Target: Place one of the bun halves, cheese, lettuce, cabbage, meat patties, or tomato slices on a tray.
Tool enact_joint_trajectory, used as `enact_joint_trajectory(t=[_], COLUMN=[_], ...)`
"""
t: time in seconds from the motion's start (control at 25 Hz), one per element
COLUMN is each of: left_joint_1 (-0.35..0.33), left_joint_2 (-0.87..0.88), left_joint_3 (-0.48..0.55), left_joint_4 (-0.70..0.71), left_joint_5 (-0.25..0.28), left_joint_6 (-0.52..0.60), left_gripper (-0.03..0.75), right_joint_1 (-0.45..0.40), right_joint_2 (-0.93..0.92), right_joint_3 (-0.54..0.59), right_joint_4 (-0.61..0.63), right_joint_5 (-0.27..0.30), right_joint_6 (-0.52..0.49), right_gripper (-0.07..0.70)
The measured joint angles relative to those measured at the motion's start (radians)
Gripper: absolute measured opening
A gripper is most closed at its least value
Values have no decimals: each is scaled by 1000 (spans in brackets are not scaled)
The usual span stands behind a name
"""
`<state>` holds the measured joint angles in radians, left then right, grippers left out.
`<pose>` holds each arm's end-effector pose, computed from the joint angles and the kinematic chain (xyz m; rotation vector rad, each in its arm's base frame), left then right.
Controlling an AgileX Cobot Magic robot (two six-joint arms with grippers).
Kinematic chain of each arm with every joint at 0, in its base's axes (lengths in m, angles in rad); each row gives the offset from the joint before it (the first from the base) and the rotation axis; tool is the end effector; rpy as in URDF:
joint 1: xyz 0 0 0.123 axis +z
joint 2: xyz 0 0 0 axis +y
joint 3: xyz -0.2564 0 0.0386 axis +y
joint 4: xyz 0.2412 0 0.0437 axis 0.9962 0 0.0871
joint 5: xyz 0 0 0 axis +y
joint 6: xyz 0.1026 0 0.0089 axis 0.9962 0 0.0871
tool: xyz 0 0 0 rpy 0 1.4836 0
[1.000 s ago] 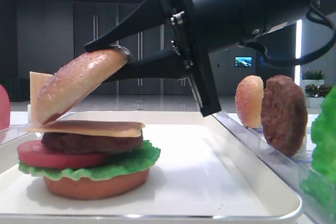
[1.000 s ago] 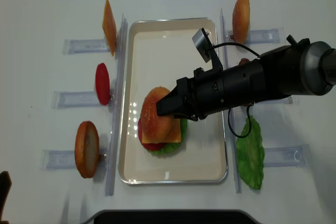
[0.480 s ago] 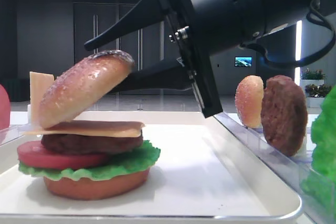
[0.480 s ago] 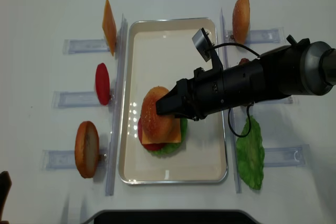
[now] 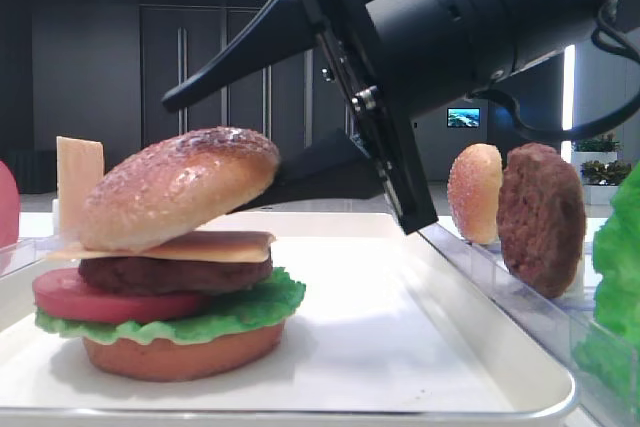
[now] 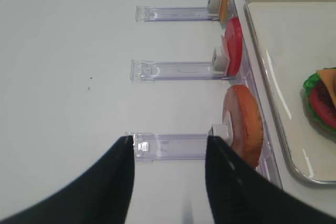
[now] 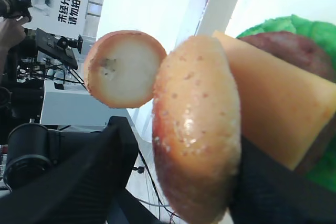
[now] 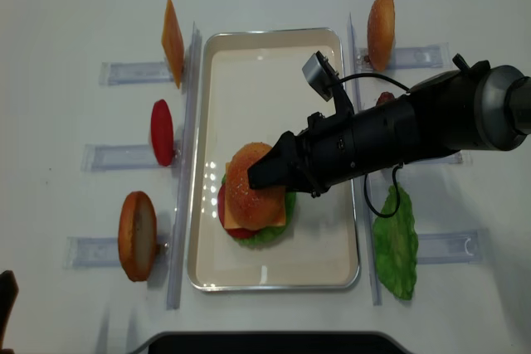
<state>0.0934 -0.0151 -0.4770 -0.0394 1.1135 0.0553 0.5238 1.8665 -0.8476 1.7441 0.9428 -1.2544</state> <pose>0.0238 -0.0014 0.2578 -0.0372 2.1043 0.0416 0.2385 0.2326 0.1346 -0.4558 2.4151 1.6025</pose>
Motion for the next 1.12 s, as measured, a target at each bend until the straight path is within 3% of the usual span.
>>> enact_joint_trajectory(t=[0.2,0.44,0.64,0.8,0.92,1.04,1.12], left_joint_1=[0,0,0,0,0,0,0], left_joint_2=[0,0,0,0,0,0,0], left_joint_3=[0,0,0,0,0,0,0], left_joint_4=[0,0,0,0,0,0,0], left_joint_5=[0,0,0,0,0,0,0], left_joint_6=[0,0,0,0,0,0,0], left_gripper=[345,345,345,345,345,345,345], right_joint_1=[10,33,34,34,34,13,-21], right_joint_2=[-50,-144,-209,-280,-354,-425,-462], right_joint_3=[0,0,0,0,-1,-29,-65], right_joint_4=[-43,-130,-189,-291,-509,-892,-1151], right_joint_5=[-87,-240,-336,-402,-431,-382,-305], right_joint_6=[1,35,43,67,203,520,744], right_gripper=[404,424,425,425,426,426,426])
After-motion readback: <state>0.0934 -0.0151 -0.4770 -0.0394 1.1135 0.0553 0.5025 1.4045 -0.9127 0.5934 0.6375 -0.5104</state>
